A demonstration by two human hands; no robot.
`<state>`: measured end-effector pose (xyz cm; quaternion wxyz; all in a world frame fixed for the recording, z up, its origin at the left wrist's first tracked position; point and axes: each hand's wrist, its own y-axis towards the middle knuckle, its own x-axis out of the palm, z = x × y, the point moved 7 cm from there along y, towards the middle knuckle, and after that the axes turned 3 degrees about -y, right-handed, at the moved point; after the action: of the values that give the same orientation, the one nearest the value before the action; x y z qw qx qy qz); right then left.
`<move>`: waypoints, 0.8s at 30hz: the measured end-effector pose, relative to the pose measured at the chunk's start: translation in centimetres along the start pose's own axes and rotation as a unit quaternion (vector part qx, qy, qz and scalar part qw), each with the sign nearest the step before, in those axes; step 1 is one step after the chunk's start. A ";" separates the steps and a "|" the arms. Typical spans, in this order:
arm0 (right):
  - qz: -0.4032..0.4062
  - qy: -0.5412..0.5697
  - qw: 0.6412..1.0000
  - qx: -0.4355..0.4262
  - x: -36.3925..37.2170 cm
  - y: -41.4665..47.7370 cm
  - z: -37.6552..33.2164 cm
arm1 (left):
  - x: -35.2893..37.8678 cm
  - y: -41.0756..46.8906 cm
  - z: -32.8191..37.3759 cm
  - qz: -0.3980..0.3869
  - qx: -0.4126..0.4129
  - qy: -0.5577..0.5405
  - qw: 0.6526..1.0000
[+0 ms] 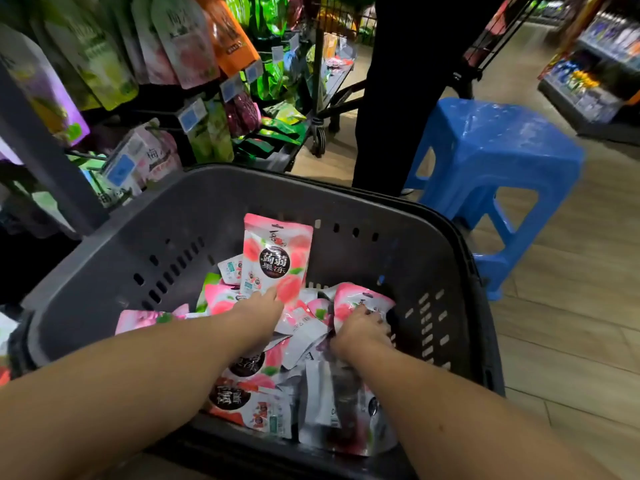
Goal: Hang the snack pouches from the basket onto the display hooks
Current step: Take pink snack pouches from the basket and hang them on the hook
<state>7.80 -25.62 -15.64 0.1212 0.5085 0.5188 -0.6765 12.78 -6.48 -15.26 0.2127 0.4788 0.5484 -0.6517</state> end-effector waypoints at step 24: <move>-0.207 0.553 0.796 -0.138 -5.9 -4.1 -4.7 | -1.9 -3.8 -1.7 -0.085 -0.092 -0.597 0.792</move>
<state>10.31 -22.14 -8.18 -0.2601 0.6543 0.6781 -0.2108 11.29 -4.21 -11.62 0.4848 -0.0764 0.4083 -0.7697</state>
